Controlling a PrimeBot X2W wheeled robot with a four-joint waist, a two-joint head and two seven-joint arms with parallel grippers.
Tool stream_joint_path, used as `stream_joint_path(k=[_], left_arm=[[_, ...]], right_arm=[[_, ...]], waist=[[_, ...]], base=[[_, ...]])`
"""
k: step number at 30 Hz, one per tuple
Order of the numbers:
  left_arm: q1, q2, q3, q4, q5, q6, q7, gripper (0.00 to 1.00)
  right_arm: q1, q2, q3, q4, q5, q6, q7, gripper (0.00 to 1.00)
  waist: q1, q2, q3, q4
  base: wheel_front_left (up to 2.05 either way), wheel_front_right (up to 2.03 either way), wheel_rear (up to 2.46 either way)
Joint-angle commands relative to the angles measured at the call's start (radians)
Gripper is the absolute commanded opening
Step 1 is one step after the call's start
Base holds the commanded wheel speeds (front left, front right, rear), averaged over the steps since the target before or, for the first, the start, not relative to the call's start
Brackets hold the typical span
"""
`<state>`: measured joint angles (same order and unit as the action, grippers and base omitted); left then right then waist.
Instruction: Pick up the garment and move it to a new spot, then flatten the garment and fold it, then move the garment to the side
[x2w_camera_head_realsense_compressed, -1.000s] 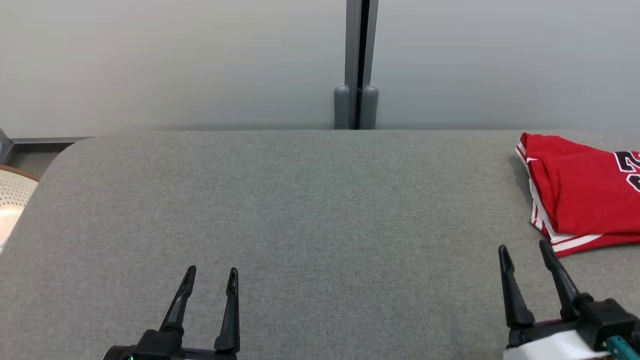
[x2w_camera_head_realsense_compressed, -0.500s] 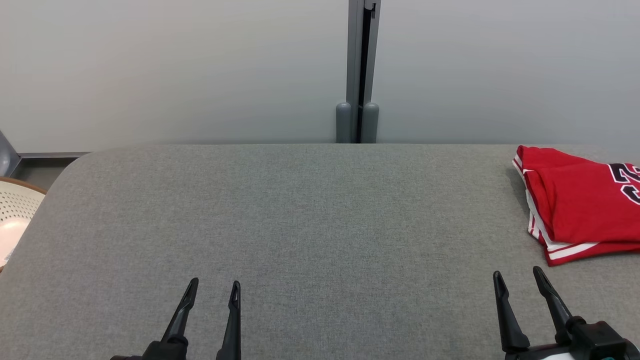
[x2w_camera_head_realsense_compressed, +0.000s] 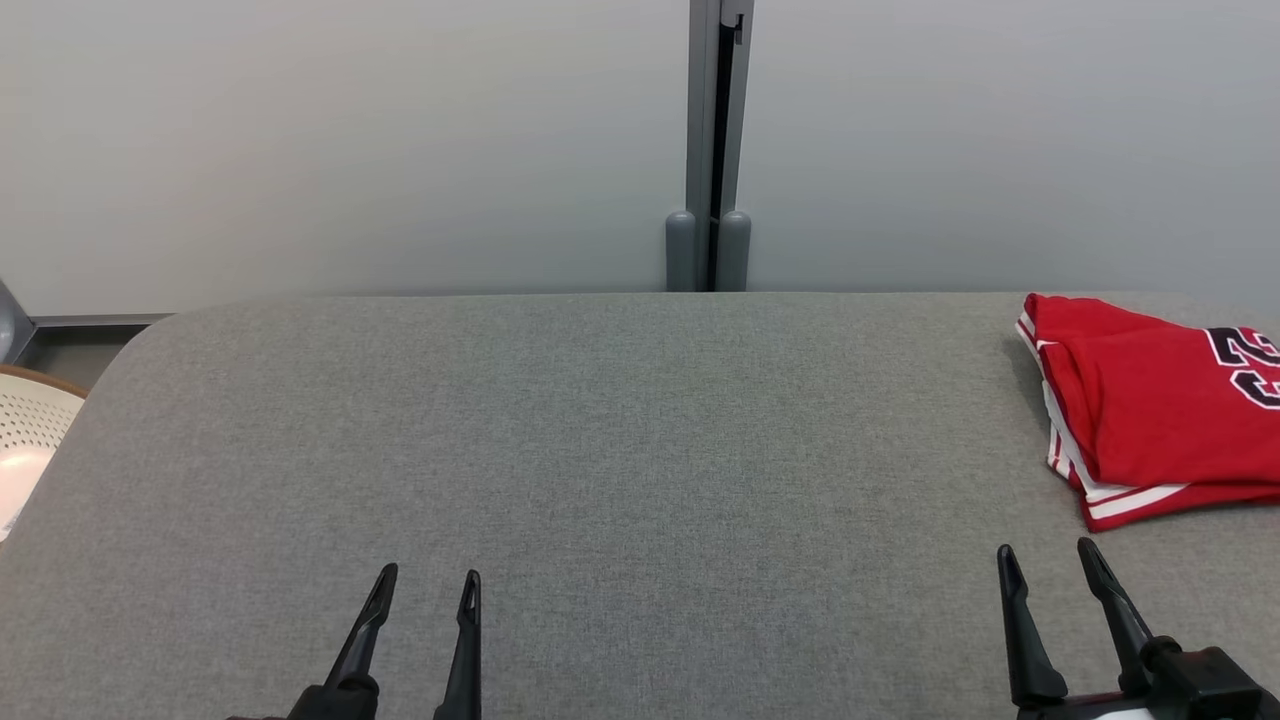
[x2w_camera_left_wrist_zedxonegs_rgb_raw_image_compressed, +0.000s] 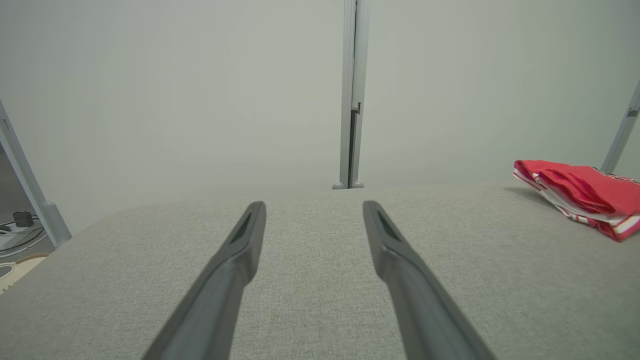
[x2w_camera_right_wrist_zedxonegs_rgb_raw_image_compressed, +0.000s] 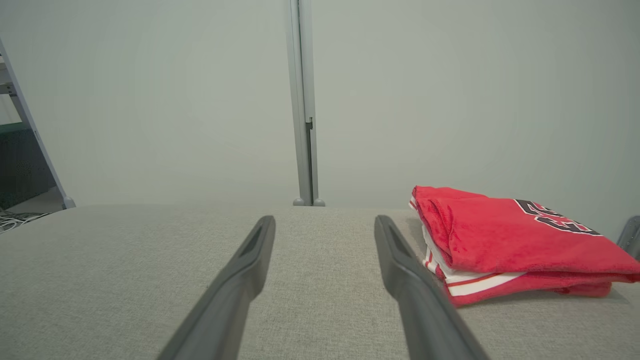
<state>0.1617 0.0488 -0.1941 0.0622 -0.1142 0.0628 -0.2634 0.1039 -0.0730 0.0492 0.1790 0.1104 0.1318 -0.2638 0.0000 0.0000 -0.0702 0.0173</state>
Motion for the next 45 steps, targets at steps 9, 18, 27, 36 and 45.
stream_joint_path(k=[9,18,27,36,45], left_arm=[[0.016,-0.001,-0.002,0.038,-0.037,-0.003,0.005,0.0],[-0.016,0.011,0.019,0.051,-0.213,-0.023,0.035,0.0],[-0.052,0.021,0.041,0.073,-0.388,-0.047,0.067,0.0],[-0.083,0.028,0.063,0.091,-0.544,-0.067,0.097,0.0],[-0.115,0.034,0.09,0.104,-0.712,-0.089,0.132,0.0]], right_arm=[[0.012,0.007,-0.001,0.036,0.031,0.0,0.008,0.0],[-0.014,0.006,-0.017,0.039,0.198,0.0,0.047,0.0],[-0.041,0.006,-0.033,0.042,0.365,0.0,0.087,0.0],[-0.064,0.006,-0.048,0.045,0.515,0.0,0.123,0.0],[-0.09,0.007,-0.065,0.047,0.679,0.0,0.164,0.0]], waist=[[0.0,0.0,0.001,-0.006],[0.0,0.0,0.005,-0.007],[0.0,0.0,0.011,-0.008],[0.0,0.0,0.016,-0.009],[0.0,0.0,0.022,-0.01]], base=[[0.0,0.0,0.0],[0.0,0.0,0.0],[0.0,0.0,0.0],[0.0,0.0,0.0],[0.0,0.0,0.0]])
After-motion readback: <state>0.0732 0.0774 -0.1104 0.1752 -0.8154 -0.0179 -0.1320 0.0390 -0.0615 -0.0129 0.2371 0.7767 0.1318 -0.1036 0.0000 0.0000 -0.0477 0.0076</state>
